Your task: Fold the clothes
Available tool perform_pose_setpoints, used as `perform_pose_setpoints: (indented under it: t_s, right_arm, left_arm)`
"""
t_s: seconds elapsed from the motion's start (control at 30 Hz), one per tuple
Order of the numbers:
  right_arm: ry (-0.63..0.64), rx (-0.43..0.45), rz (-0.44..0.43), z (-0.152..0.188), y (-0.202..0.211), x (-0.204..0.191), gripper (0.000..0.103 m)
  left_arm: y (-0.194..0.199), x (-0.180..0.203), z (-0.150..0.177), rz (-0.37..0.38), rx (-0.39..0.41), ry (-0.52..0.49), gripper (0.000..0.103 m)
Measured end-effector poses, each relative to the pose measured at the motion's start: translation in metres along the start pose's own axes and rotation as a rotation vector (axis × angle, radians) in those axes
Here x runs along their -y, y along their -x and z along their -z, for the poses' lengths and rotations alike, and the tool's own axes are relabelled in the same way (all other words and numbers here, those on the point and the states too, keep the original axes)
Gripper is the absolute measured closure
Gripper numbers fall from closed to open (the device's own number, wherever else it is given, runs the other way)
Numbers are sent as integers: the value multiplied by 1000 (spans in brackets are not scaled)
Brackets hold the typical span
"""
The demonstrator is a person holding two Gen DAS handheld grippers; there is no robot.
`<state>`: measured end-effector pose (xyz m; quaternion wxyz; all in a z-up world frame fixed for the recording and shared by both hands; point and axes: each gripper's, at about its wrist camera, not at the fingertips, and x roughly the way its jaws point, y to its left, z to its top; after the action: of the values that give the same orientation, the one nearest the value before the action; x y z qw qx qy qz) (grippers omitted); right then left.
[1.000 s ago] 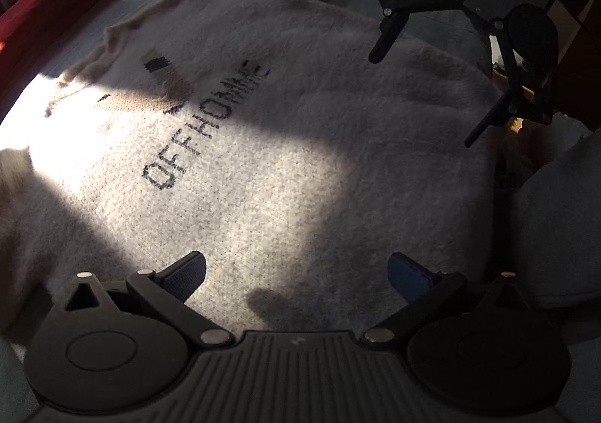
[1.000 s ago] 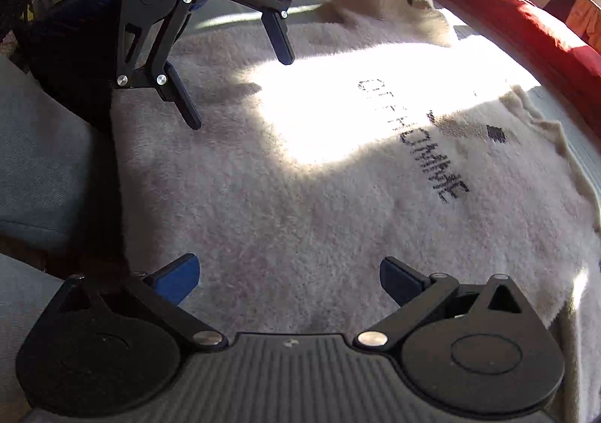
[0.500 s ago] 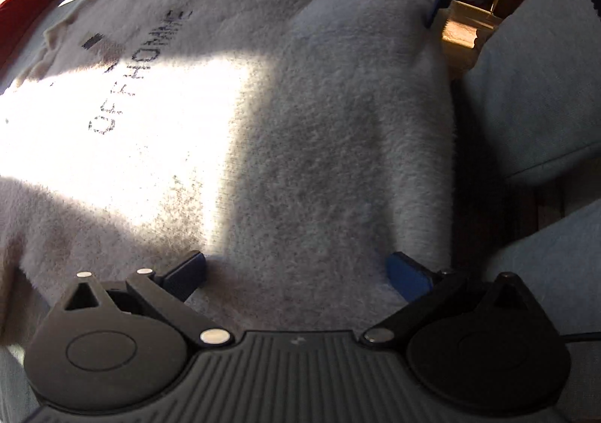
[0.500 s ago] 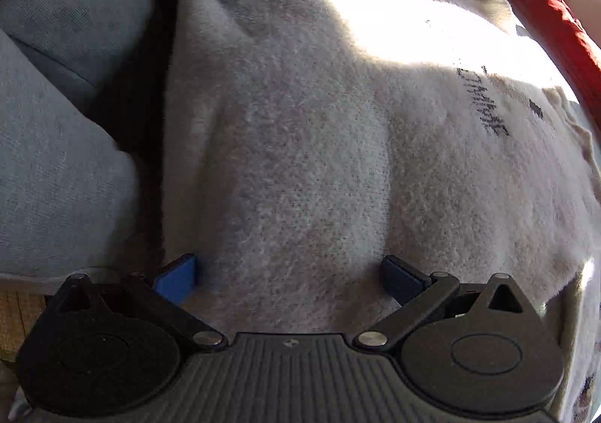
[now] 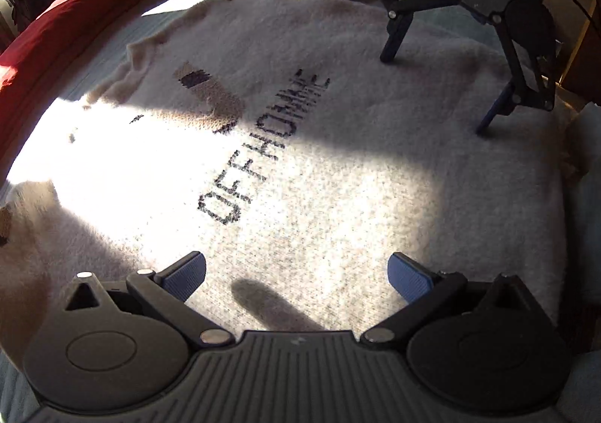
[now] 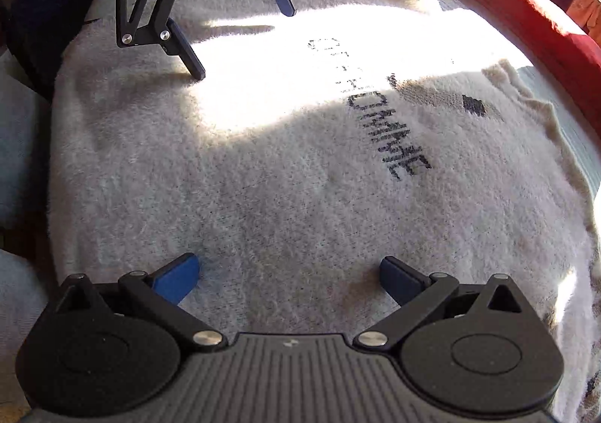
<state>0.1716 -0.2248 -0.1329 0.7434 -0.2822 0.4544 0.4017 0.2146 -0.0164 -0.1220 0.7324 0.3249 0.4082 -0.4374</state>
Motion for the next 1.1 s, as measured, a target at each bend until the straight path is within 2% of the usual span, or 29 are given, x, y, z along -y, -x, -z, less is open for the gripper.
perform_pose_setpoints:
  t_s: [0.07, 0.2, 0.33, 0.47, 0.63, 0.8, 0.9, 1.0, 1.1]
  right_arm:
    - [-53, -14, 3, 10, 2, 2, 0]
    - [-151, -60, 26, 21, 6, 3, 0]
    - [-164, -114, 33, 18, 7, 2, 0]
    - [-191, -159, 33, 1, 10, 10, 0]
    - [-268, -46, 106, -36, 21, 44, 0]
    - [-350, 59, 175, -84, -5, 104, 0]
    - [-455, 86, 221, -99, -28, 140, 0]
    - [-603, 42, 228, -101, -56, 168, 0]
    - [-668, 40, 247, -100, -67, 172, 0]
  left_arm:
    - [-3, -10, 11, 25, -27, 48, 1]
    - [6, -23, 38, 47, -92, 219, 0]
    - [14, -29, 47, 36, -141, 325, 1]
    - [8, -56, 27, -8, -81, 360, 1]
    - [1, -89, 1, -62, -5, 404, 1]
    - [-7, -123, -24, -116, 71, 448, 1]
    - [-24, -144, -30, -151, 81, 518, 1]
    - [-44, -165, -33, -186, 84, 596, 1]
    - [-54, -173, -19, -194, 65, 683, 1]
